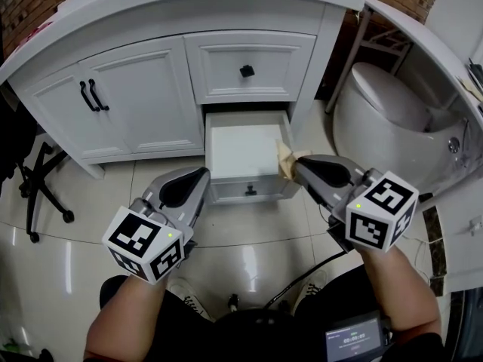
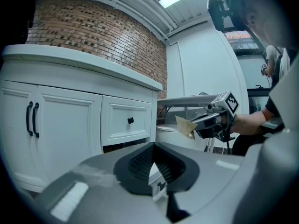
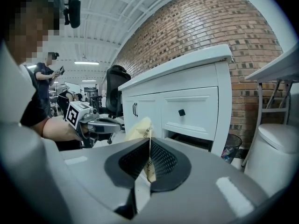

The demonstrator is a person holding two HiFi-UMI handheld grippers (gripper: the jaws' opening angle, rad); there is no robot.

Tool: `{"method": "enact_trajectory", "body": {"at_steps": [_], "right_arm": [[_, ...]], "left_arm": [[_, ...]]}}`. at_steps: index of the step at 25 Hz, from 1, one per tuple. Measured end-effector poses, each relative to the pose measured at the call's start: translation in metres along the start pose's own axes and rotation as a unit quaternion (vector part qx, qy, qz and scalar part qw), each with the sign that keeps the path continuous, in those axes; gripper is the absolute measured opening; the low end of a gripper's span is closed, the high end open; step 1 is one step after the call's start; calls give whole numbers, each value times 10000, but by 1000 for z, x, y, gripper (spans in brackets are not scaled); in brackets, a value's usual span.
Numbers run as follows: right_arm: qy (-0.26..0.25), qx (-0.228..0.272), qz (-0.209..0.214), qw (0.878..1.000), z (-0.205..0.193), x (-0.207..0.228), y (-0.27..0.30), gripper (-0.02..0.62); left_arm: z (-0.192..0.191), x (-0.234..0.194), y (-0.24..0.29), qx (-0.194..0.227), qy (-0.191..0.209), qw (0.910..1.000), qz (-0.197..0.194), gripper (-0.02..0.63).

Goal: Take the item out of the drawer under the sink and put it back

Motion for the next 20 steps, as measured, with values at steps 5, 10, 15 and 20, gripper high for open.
{"method": "enact_trajectory", "body": {"at_steps": [5, 10, 15, 20], "right_arm": [[-46, -29, -62, 10000, 5, 5, -3, 14], [-63, -108, -140, 9998, 6, 10, -2, 14], [-80, -210, 46, 9997, 17, 7, 14, 14], [-206, -424, 275, 9985, 31, 16, 43, 14]], "left_arm": [[3, 0, -1, 42, -48, 10000, 26, 5], [8, -3, -2, 108, -50, 9999, 36, 5], [8, -2, -4, 131, -79, 9999, -2, 5], [7, 8, -2, 92, -23, 9999, -130, 5]]}}
Point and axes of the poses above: the fingertips, and each gripper's own axes: y forward along the fingers, x to its right, z out of its top, the point moved 1 cm from there along -y, backward along the fingers, and after that the axes turned 9 degrees about z, right-handed, at the moved point
